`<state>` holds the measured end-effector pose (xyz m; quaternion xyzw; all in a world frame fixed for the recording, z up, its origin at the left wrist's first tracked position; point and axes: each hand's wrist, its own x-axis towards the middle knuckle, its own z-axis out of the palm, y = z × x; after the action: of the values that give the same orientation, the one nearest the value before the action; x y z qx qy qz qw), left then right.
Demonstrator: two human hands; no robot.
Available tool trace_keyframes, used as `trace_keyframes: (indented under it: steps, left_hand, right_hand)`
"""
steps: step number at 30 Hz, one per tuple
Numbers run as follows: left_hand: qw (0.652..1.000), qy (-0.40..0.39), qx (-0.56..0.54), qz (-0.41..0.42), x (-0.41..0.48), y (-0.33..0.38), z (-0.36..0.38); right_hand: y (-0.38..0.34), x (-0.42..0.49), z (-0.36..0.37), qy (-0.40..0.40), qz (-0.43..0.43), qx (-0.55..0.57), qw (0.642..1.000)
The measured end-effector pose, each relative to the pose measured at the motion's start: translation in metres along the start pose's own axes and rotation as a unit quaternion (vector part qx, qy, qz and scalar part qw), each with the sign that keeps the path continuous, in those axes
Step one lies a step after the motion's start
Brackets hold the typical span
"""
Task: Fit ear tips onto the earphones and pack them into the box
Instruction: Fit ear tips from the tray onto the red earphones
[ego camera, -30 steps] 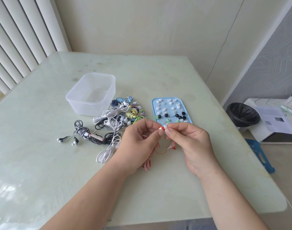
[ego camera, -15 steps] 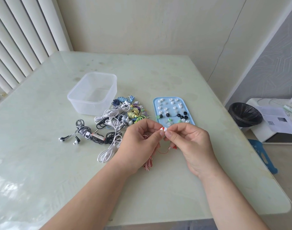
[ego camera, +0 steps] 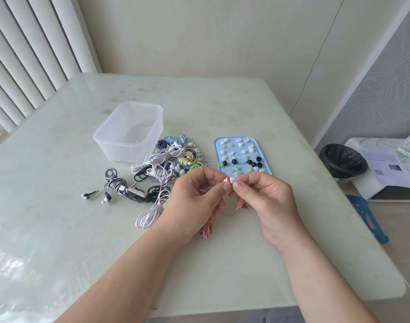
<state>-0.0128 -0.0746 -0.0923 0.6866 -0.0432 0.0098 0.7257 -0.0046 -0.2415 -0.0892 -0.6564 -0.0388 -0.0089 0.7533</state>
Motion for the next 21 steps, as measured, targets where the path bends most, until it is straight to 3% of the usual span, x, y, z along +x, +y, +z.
trace_keyframes:
  steps: [21]
  left_hand:
    - [0.998,-0.044,0.028,0.034,-0.0006,-0.0014,0.0002]
  right_hand:
    - [0.002,0.0012,0.0025,0.017,0.006,-0.006,1.0]
